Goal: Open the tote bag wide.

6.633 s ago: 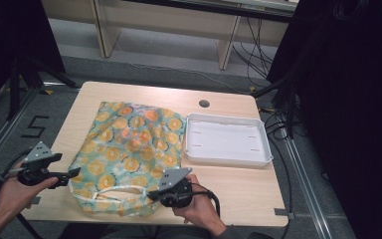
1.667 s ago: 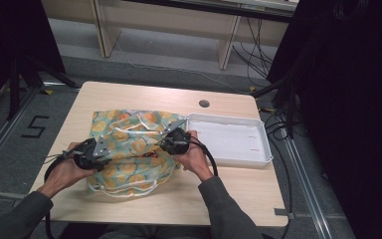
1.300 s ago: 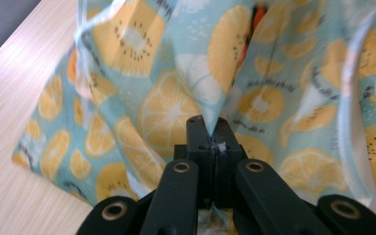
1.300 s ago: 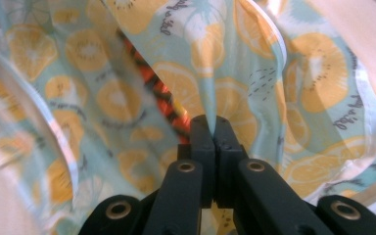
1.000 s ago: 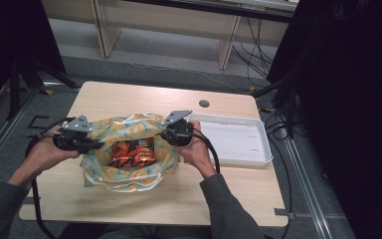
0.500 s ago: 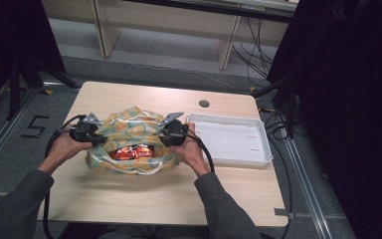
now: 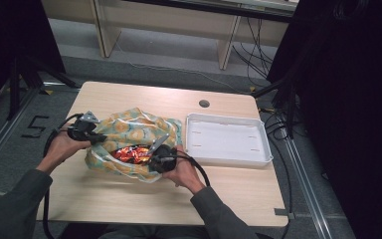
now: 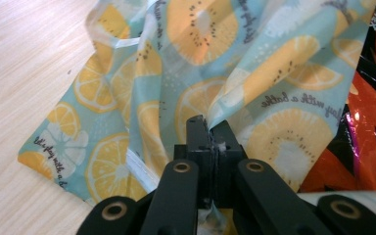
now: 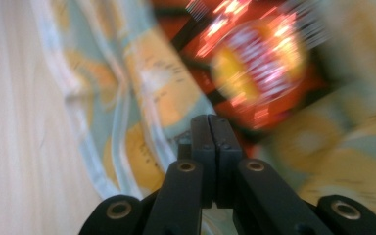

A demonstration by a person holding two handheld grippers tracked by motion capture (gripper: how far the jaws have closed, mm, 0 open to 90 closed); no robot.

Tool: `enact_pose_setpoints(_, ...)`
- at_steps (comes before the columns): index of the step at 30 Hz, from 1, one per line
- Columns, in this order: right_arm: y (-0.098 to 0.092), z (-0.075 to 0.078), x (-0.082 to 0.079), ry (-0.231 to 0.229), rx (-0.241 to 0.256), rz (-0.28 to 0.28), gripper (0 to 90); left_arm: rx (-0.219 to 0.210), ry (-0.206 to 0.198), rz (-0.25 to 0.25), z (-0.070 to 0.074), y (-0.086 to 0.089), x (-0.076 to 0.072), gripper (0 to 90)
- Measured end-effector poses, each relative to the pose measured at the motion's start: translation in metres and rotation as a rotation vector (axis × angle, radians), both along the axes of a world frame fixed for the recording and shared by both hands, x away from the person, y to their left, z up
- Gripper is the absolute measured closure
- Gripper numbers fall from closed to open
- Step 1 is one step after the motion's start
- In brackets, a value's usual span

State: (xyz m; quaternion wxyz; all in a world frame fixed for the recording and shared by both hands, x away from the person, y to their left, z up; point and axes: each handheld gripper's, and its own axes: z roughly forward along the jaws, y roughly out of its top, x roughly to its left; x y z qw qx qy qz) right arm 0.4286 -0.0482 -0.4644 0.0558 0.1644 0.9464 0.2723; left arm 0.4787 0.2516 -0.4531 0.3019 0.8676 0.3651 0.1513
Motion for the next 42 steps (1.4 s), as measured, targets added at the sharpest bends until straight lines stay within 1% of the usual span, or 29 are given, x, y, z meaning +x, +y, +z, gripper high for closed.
enact_pose_setpoints(2,0.004,-0.009,-0.010,0.051,-0.026,0.012,90.0,-0.004,-0.004,0.012,-0.002,0.000,0.001,88.9)
enact_pose_setpoints(3,0.005,-0.014,-0.015,0.061,-0.050,0.018,90.0,-0.001,0.000,0.014,-0.004,0.000,0.001,88.9)
enact_pose_setpoints(6,0.008,-0.025,-0.021,0.054,-0.092,0.044,90.0,0.031,0.004,0.006,-0.010,-0.002,-0.001,88.9)
enact_pose_setpoints(8,0.007,-0.023,-0.022,0.054,-0.079,0.041,90.0,0.044,0.002,0.001,-0.011,-0.003,-0.002,88.9)
enact_pose_setpoints(10,0.004,-0.015,-0.021,0.056,-0.030,0.012,90.0,0.055,-0.003,-0.005,-0.011,-0.003,-0.004,88.9)
enact_pose_setpoints(11,0.000,-0.006,-0.018,0.038,0.005,-0.011,90.0,0.047,0.003,-0.003,-0.011,-0.004,-0.005,88.8)
enact_pose_setpoints(13,-0.007,0.008,-0.009,-0.041,0.056,-0.029,90.0,0.065,-0.001,-0.013,-0.010,-0.003,-0.006,88.8)
enact_pose_setpoints(14,-0.012,0.014,-0.005,-0.069,0.071,-0.061,90.0,0.062,-0.001,-0.011,-0.010,-0.003,-0.006,88.8)
enact_pose_setpoints(15,-0.014,0.017,-0.002,-0.064,0.086,-0.092,90.0,0.055,0.005,-0.006,-0.011,-0.004,-0.007,88.7)
enact_pose_setpoints(16,-0.017,0.020,0.003,-0.091,0.099,-0.120,90.0,0.053,-0.005,0.001,-0.011,-0.006,-0.008,88.4)
enact_pose_setpoints(18,-0.019,0.020,0.011,-0.120,0.091,-0.144,90.0,0.068,-0.012,-0.006,-0.010,-0.008,-0.011,87.4)
enact_pose_setpoints(19,-0.018,0.017,0.017,-0.114,0.075,-0.153,90.0,0.076,-0.012,-0.014,-0.009,-0.008,-0.012,84.6)
enact_pose_setpoints(21,-0.015,0.012,0.024,-0.128,0.057,-0.153,90.0,0.070,-0.012,-0.022,-0.004,-0.009,-0.017,75.2)
enact_pose_setpoints(22,-0.014,0.009,0.028,-0.134,0.036,-0.156,90.0,0.060,0.002,-0.023,0.001,-0.009,-0.021,71.0)
enact_pose_setpoints(23,-0.014,0.006,0.030,-0.122,0.031,-0.180,90.0,0.053,-0.001,-0.028,0.008,-0.008,-0.026,68.4)
enact_pose_setpoints(24,-0.014,0.003,0.035,-0.128,0.025,-0.176,90.0,0.038,-0.007,-0.019,0.013,-0.008,-0.030,64.8)
enact_pose_setpoints(25,-0.013,0.002,0.035,-0.108,0.025,-0.212,90.0,0.030,-0.016,-0.015,0.017,-0.008,-0.034,61.7)
enact_pose_setpoints(26,-0.014,0.001,0.038,-0.115,0.025,-0.192,90.0,0.010,-0.037,0.000,0.021,-0.010,-0.039,59.5)
enact_pose_setpoints(27,-0.014,0.000,0.039,-0.104,0.023,-0.190,90.0,-0.001,-0.060,-0.013,0.027,-0.012,-0.046,58.2)
enact_pose_setpoints(28,-0.014,-0.001,0.040,-0.124,0.023,-0.196,90.0,-0.004,-0.071,-0.030,0.033,-0.013,-0.051,57.6)
enact_pose_setpoints(30,-0.015,0.001,0.041,-0.112,0.019,-0.179,90.0,-0.018,-0.093,-0.065,0.039,-0.019,-0.059,58.6)
enact_pose_setpoints(31,-0.014,0.001,0.040,-0.126,0.026,-0.188,90.0,-0.031,-0.111,-0.087,0.043,-0.024,-0.063,60.7)
enact_pose_setpoints(33,-0.013,0.003,0.037,-0.107,0.025,-0.207,90.0,-0.068,-0.113,-0.108,0.042,-0.034,-0.067,66.1)
enact_pose_setpoints(34,-0.013,0.003,0.039,-0.130,0.031,-0.188,90.0,-0.072,-0.115,-0.122,0.040,-0.039,-0.070,67.9)
enact_pose_setpoints(35,-0.013,0.004,0.037,-0.131,0.035,-0.197,90.0,-0.070,-0.112,-0.130,0.039,-0.045,-0.073,68.8)
enact_pose_setpoints(36,-0.013,0.004,0.038,-0.140,0.033,-0.183,90.0,-0.070,-0.101,-0.143,0.036,-0.050,-0.076,69.0)
enact_pose_setpoints(38,-0.013,0.005,0.037,-0.131,0.038,-0.189,90.0,-0.051,-0.063,-0.155,0.031,-0.052,-0.077,67.9)
enact_pose_setpoints(40,-0.012,0.004,0.035,-0.113,0.040,-0.202,90.0,-0.027,-0.030,-0.115,0.022,-0.049,-0.077,67.4)
enact_pose_setpoints(42,-0.012,0.004,0.037,-0.135,0.026,-0.170,90.0,-0.002,0.007,-0.093,0.013,-0.043,-0.077,67.4)
